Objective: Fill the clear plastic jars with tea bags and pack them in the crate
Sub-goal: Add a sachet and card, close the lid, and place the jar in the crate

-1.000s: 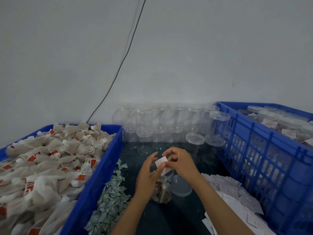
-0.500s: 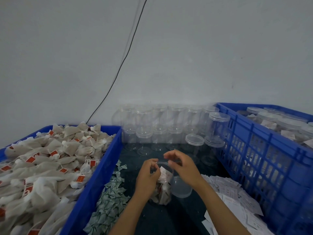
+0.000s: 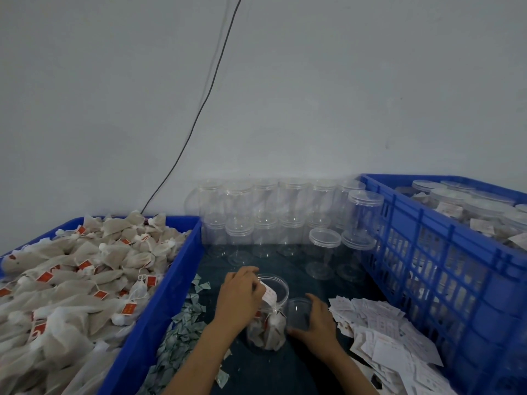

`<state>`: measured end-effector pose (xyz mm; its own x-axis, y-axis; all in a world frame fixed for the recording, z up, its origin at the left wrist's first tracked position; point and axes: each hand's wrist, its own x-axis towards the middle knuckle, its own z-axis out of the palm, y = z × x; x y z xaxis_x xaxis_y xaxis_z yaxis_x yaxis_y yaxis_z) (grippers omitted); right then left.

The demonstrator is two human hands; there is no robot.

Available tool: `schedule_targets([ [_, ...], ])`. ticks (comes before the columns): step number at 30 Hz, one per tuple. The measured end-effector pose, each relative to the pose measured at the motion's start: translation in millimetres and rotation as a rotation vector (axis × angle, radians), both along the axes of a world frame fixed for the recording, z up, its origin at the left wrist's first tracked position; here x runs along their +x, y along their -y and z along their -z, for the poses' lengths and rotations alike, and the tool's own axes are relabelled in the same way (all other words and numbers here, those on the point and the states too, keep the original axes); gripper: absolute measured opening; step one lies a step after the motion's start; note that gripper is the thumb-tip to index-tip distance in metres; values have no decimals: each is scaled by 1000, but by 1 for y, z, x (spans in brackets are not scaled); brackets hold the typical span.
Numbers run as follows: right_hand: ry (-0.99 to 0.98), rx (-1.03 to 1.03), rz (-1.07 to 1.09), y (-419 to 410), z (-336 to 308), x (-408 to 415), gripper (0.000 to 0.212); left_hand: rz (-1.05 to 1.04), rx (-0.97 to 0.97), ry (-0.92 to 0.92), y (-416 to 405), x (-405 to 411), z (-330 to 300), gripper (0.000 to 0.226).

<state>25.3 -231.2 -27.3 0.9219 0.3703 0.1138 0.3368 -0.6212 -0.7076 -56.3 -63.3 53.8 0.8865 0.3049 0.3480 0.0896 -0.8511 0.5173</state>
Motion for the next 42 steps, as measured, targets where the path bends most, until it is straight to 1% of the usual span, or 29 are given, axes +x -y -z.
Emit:
schedule_targets([
  [2,-9,132,39,-1,0,-4,103,-38,76,38,-2,-1,-3,18],
  [4,-45,258,20,2,-1,-6,107,-73,197,19,-5,-1,-8,19],
  [6,-52,297,-38,6,-4,-6,110,-78,285,-30,-7,1,-14,19],
  [8,-15,280,-99,12,-11,-4,110,-68,288,-54,-6,5,-20,16],
  [10,36,217,-143,16,-24,-2,107,-87,275,-25,-3,9,-23,15],
  [12,78,178,-184,20,-40,-2,106,-96,227,20,-1,13,-23,14],
  [14,121,163,-230,23,-56,-2,108,-80,163,25,0,16,-23,13],
  [18,197,112,-347,23,-81,-6,113,-72,261,-66,2,21,-21,18],
  [22,178,186,-421,15,-95,-10,107,-55,254,-72,0,22,-17,22],
  [24,168,224,-438,8,-99,-11,101,-66,147,15,-1,19,-18,23],
  [25,165,232,-441,5,-102,-11,97,-81,46,97,-1,16,-17,24],
  [26,164,229,-439,1,-104,-11,93,-93,-102,195,-1,12,-15,24],
  [28,178,178,-429,-7,-107,-12,86,-76,-507,395,-1,1,-4,21],
  [29,193,144,-431,-11,-108,-12,83,-42,-701,454,-1,-5,4,23],
  [30,206,116,-442,-14,-109,-11,79,-1,-850,457,0,-11,14,28],
  [32,218,70,-479,-22,-109,-12,69,103,-1026,332,3,-21,31,34],
  [34,234,5,-510,-31,-109,-15,59,220,-1108,213,4,-27,39,31],
  [36,262,-71,-512,-39,-106,-17,51,331,-1104,159,0,-28,47,44],
  [39,291,-118,-500,-46,-99,-20,46,440,-936,72,-3,-21,60,87],
  [40,295,-109,-492,-47,-97,-21,46,436,-880,70,-1,-18,64,94],
  [42,337,-130,-463,-49,-93,-22,48,354,-802,93,3,-11,70,96],
])
